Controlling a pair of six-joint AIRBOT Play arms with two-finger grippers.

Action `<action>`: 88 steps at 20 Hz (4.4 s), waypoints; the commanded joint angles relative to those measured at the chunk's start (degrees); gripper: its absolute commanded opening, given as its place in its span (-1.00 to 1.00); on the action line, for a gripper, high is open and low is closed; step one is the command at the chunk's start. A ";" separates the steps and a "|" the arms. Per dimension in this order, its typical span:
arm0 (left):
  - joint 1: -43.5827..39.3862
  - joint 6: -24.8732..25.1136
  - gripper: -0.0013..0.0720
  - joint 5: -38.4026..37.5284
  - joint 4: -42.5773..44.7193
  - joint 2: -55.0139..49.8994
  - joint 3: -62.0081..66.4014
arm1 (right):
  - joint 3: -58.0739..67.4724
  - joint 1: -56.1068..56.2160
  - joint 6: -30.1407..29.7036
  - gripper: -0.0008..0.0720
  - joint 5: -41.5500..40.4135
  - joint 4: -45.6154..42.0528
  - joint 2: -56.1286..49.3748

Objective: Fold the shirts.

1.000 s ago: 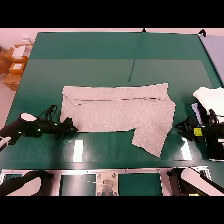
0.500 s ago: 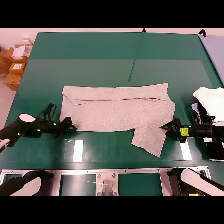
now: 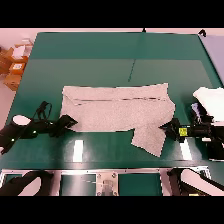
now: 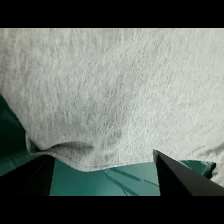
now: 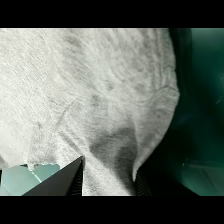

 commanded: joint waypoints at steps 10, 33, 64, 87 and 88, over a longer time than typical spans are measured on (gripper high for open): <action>0.02 -10.34 0.90 -3.93 1.81 4.90 -0.39 | 0.04 0.02 -0.04 0.08 -0.31 0.24 -0.02; -14.49 -25.88 0.90 27.06 -5.33 16.61 -15.47 | 0.04 0.04 0.00 -0.01 -0.50 2.40 -0.02; -11.10 -29.99 -0.91 14.95 7.69 19.89 -12.81 | -1.22 -0.22 10.73 -0.95 8.68 -13.25 7.65; -2.45 -12.48 -0.91 6.12 19.15 -5.42 21.24 | 31.10 9.14 16.81 -0.95 5.90 -2.71 -4.17; -2.45 -10.45 -0.90 5.77 17.79 -10.12 24.17 | 32.15 10.45 16.44 -0.95 3.34 -2.73 -7.19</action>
